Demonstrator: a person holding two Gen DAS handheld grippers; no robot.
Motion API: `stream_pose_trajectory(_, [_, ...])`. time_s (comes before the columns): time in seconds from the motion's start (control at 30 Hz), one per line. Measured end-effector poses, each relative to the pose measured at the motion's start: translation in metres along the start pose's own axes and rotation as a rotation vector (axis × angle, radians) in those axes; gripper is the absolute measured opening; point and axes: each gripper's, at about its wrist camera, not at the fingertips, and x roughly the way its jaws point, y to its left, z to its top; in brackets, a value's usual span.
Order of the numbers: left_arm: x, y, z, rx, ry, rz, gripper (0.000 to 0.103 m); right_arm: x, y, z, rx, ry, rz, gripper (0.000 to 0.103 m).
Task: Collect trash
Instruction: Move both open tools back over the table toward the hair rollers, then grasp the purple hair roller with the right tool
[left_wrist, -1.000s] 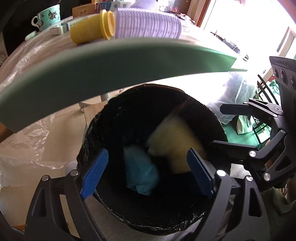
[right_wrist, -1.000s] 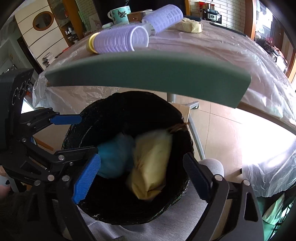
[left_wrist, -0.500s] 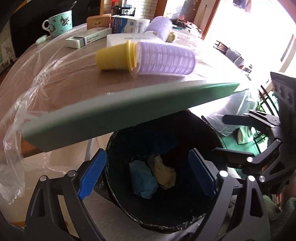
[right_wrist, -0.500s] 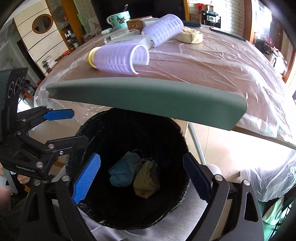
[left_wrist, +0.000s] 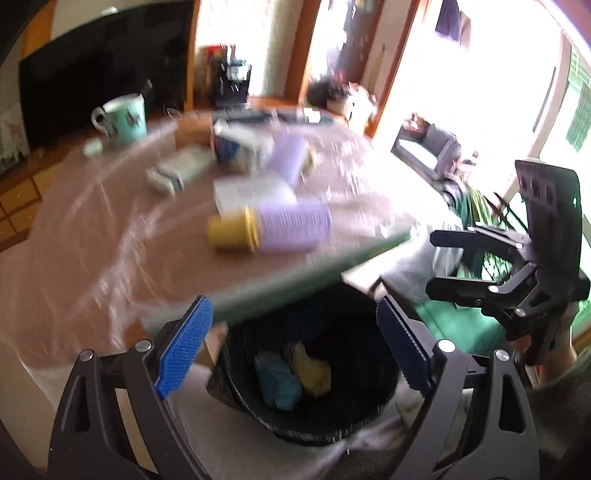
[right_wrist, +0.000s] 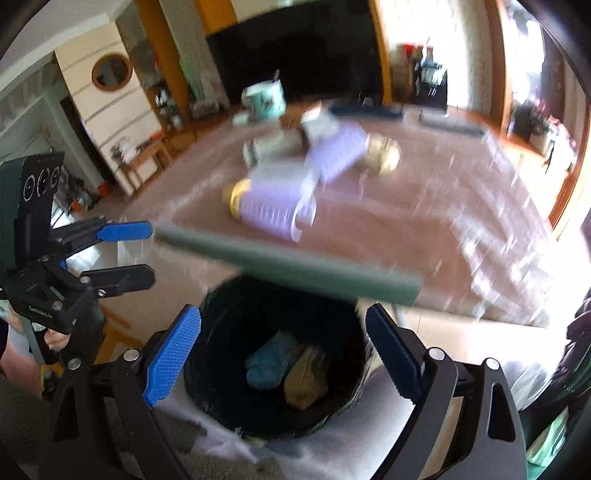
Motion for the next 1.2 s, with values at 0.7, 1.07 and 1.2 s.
stream_pose_trajectory(0.7, [0.084, 0.054, 0.043, -0.044, 0.043, 0.059, 0.085, 0.104, -0.04, 0.107, 0.112, 0.016, -0.035, 0.075])
stream_pose_trajectory(1.07, [0.09, 0.068, 0.046, -0.107, 0.052, -0.037, 0.068, 0.141, -0.046, 0.117, 0.19, 0.067, -0.011, 0.058])
stream_pose_trajectory(1.2, [0.087, 0.07, 0.042, -0.127, 0.051, -0.039, 0.068, 0.145, -0.05, 0.12, 0.217, 0.064, -0.005, 0.058])
